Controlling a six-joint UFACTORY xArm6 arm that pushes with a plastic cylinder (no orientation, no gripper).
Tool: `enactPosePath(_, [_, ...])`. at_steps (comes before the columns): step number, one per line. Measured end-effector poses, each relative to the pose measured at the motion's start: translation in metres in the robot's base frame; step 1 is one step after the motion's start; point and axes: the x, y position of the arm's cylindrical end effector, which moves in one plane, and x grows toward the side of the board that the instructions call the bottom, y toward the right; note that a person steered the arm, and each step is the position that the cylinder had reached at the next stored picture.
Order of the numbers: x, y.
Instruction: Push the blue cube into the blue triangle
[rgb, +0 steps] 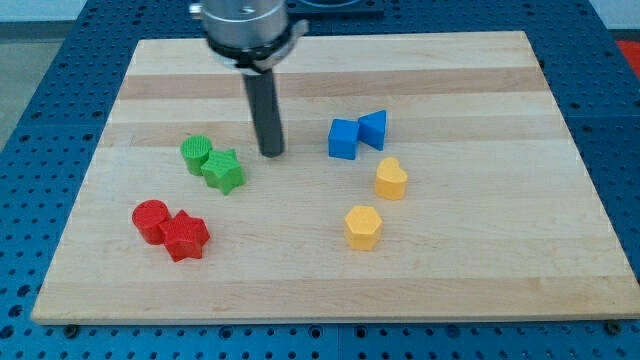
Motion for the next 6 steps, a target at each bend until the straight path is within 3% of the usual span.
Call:
enactPosePath(2, [0.0,0.043])
enactPosePath(6, [0.011,0.038])
